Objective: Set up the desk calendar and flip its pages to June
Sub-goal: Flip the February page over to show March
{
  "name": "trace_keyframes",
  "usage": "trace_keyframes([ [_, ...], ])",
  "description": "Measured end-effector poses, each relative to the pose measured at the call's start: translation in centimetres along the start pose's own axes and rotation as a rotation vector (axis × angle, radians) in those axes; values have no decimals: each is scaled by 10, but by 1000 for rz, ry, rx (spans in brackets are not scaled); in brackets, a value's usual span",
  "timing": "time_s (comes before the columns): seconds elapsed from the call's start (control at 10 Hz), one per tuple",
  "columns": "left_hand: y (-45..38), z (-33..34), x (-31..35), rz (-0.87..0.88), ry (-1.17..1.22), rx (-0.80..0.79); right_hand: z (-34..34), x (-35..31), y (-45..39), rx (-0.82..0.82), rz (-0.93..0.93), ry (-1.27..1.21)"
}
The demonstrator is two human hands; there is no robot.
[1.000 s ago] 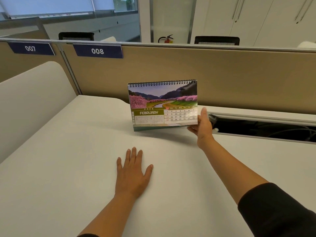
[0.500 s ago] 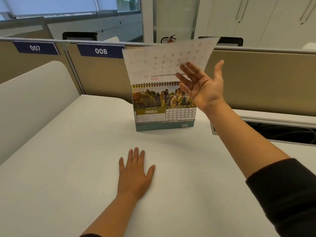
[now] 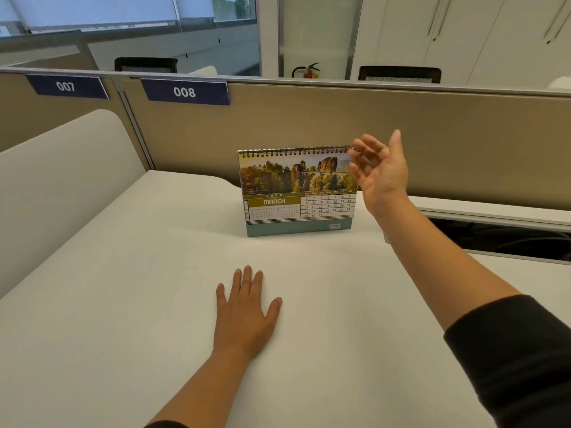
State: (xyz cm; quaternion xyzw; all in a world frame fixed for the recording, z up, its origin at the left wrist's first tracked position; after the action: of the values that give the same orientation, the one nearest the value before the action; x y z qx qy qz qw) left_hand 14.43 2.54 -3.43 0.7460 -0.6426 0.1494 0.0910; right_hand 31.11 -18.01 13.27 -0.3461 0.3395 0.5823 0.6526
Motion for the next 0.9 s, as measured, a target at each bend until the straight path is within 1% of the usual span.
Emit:
trace_keyframes([
  [0.1,0,0,0,0,-1,0,-27,22,6,297,19,190],
  [0.2,1,0,0,-4,-4,1,-52,48,6,478,149,409],
  [0.3,1,-1,1,-5,-6,1,-66,69,7,447,218,595],
  [0.4,0,-1,1,-4,-5,-3,-67,79,9,354,234,730],
  [0.5,0,-1,1,-6,-6,-9,-65,82,8,298,232,780],
  [0.7,0,0,0,-6,-12,-6,-63,85,7,252,223,813],
  [0.9,0,1,0,-7,-5,2,-63,88,6,295,207,821],
])
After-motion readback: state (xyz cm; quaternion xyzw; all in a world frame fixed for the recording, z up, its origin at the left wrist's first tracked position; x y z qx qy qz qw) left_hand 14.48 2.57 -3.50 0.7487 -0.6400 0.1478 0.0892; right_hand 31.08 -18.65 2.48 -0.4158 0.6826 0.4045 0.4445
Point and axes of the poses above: each hand's wrist, its own y-axis away from the middle knuckle, its own z-axis out of the palm, x = y × z, the point moved 2 cm from there along -y, towards the middle knuckle, and after that the axes turned 1 degree about y, right-handed, at the moved point
